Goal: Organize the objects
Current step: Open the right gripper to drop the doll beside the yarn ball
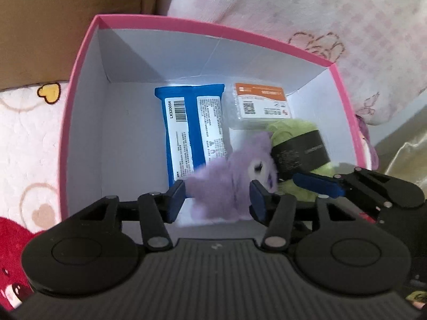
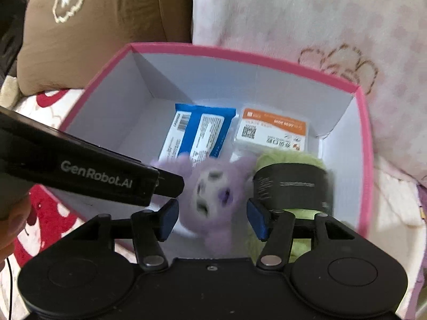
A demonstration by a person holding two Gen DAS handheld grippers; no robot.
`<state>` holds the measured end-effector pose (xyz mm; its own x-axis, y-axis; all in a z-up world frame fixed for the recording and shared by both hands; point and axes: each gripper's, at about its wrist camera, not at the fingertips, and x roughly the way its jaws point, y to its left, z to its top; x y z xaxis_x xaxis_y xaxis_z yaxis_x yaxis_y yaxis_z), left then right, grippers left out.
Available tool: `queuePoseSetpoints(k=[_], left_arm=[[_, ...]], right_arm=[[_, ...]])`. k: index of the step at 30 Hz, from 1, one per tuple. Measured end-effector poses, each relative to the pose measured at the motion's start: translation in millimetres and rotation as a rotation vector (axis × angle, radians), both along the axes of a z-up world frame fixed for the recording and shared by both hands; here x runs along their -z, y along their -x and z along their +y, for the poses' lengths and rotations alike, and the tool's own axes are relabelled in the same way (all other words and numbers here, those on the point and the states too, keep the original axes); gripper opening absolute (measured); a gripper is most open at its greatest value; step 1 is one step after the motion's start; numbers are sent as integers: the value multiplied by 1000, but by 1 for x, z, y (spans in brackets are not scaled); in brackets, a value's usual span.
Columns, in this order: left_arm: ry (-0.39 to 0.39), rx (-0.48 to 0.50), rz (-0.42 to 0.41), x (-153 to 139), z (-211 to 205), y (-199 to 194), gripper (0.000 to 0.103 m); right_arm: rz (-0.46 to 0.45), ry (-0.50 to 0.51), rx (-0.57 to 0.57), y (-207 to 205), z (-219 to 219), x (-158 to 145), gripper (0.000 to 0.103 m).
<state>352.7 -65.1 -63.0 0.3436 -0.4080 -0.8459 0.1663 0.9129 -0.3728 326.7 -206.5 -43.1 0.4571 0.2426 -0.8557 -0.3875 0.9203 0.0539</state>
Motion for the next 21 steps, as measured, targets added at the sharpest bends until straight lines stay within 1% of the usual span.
queuePoseSetpoints(k=[1,5,9,14,21], left_arm=[[2,-4,2,-2,2,2,57],[-1,-9,-9,-17,9,16,58],[15,-9,-24,-37,23,34,58],[18,-5,-54,-64,38,60,59],[-33,55,-95,-103,51,106,61]], right_arm=[[-9,-9,-9,5,-1,-5,61],[-40,-30,-17,23,-5,-23,61],[-83,-52,-34,49,-7,-44,61],[-122,-62,-61,83,-8,-70,61],[-199,-65,-113,140,-4,-101,61]])
